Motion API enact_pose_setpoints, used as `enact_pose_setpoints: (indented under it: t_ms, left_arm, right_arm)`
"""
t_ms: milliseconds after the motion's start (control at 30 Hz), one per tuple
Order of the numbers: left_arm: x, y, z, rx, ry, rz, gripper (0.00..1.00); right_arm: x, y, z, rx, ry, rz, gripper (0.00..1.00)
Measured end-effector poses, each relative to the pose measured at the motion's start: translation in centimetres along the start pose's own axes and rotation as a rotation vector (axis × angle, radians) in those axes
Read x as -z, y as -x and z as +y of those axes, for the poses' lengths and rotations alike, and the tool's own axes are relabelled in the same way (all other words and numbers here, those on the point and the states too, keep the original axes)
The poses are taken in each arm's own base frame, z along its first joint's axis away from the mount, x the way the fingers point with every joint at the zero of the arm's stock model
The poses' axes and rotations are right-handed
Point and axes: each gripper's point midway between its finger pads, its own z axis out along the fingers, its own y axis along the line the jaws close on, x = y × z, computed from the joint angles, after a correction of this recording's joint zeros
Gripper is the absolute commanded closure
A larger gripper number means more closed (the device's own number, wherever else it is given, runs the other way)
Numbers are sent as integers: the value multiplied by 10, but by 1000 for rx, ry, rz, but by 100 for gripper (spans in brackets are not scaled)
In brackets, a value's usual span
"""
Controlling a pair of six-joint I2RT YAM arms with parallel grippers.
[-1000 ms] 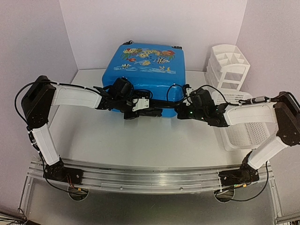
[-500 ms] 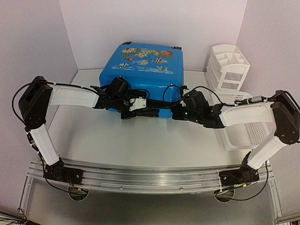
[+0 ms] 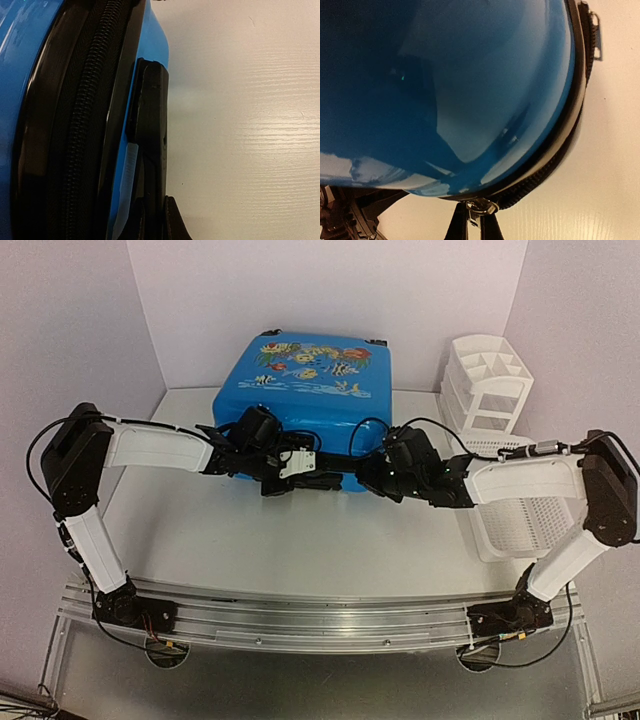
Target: Open, take out, and arrange the luggage
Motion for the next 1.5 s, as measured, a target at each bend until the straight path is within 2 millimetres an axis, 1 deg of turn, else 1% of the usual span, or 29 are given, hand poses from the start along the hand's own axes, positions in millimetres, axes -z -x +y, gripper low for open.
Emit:
enact_pose_setpoints:
  t_ms: [33,100,233,500,567,667,733,767,833,900,1000,1067,1100,1133,1200,1233,1300,1333,1400,1500]
  left_arm:
    - [0,2,0,2,2,-4,100]
    - [-1,2,-1,7,7,1,100]
    - [-1,3,-1,13,8,5,100]
    - [-3,6,-2,32,14,16,100]
    - [-4,9,-3,40,12,12,91]
    - [-5,17,-10,52,-5,-2,64]
    - [-4,25,-17,57,-35,-22,52]
    - [-1,32,-18,63,-47,-43,47]
    - [12,52,-16,62,-64,-99,40]
    - [35,73,-8,53,-63,-162,36]
    - [85,99,10,30,-42,-254,35]
    - [118,105,22,20,-17,-293,35]
    - [131,104,28,16,-3,-303,35]
    - [144,98,34,19,8,-301,35]
    - [160,80,43,34,25,-272,36]
    - [166,67,50,43,44,-250,37]
    - [174,37,63,71,75,-193,37]
    - [177,23,66,80,82,-167,38]
    - [187,-12,83,120,129,-108,39]
    - [200,-56,102,143,193,-31,40]
  right_arm:
    - [-2,-2,6,-15,11,12,100]
    - [-2,-3,9,-38,19,27,100]
    - [-3,-5,11,-78,15,51,100]
    - [-2,-2,9,-104,5,38,100]
    - [4,-2,8,-109,6,28,100]
    - [17,-1,1,-104,-8,10,100]
    - [24,0,-1,-79,-26,3,100]
    - [25,-1,-2,-65,-35,4,100]
    - [26,-2,-4,-40,-47,2,100]
    - [26,-1,-4,-24,-52,-4,100]
    - [26,-1,-5,-10,-57,-9,100]
    - [26,-1,-5,-2,-59,-9,100]
    - [26,-1,-6,5,-60,-8,100]
    - [25,-2,-6,13,-61,-6,100]
    - [23,-3,-6,33,-64,-1,100]
    - [22,-4,-6,44,-66,4,100]
    - [20,-5,-6,54,-68,8,100]
    - [20,-5,-5,56,-66,10,100]
    - [19,-6,-4,57,-61,15,100]
    - [19,-6,-4,58,-59,17,100]
